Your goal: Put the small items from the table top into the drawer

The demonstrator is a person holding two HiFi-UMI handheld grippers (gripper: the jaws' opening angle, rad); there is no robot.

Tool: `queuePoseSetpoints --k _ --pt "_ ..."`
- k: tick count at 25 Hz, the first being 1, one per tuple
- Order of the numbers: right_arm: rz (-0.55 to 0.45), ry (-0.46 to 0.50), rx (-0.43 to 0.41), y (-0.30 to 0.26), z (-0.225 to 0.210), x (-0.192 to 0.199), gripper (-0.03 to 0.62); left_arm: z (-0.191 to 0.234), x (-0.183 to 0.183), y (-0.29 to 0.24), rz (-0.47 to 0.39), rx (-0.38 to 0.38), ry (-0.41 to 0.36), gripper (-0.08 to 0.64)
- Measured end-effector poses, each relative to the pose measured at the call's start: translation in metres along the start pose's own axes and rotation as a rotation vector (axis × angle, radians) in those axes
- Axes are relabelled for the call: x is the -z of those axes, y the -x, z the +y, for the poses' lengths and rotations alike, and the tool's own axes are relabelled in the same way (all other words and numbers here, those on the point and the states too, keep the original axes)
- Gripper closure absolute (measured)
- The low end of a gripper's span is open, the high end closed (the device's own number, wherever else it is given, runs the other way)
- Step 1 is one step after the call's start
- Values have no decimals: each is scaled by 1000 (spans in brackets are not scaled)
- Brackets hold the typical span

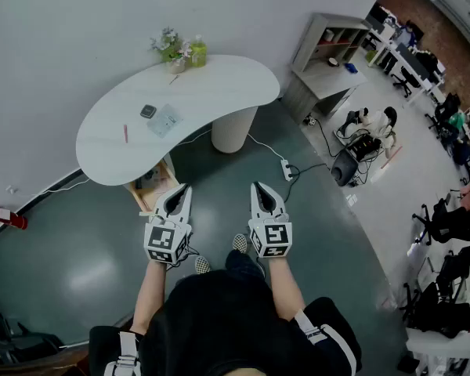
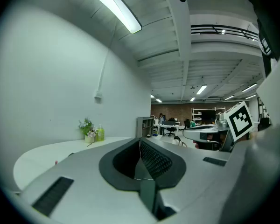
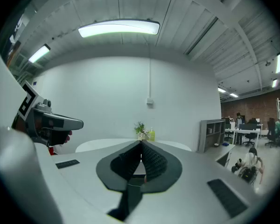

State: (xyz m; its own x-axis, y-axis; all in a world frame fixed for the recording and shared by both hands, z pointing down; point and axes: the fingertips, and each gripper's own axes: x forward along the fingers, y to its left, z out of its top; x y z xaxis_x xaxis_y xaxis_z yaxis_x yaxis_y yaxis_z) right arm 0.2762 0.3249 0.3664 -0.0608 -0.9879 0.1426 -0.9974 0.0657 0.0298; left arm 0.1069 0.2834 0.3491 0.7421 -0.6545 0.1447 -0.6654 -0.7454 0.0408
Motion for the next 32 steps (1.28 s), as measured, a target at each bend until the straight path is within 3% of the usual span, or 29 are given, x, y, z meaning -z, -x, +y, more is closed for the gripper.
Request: queuePoseSetpoints --k 10,19,26,32 --pt "12 -27 -9 -16 -35 4 563 -6 -4 -42 8 -1 8 540" --pt "5 -44 -14 -52 -102 7 563 -22 -4 -111 25 -9 18 540" --pt "-24 -50 -83 -84 -155 2 563 -37 -9 -165 38 -76 -9 540" --pt "-23 -45 -162 -109 -187 6 563 -40 -8 -195 47 -162 14 540"
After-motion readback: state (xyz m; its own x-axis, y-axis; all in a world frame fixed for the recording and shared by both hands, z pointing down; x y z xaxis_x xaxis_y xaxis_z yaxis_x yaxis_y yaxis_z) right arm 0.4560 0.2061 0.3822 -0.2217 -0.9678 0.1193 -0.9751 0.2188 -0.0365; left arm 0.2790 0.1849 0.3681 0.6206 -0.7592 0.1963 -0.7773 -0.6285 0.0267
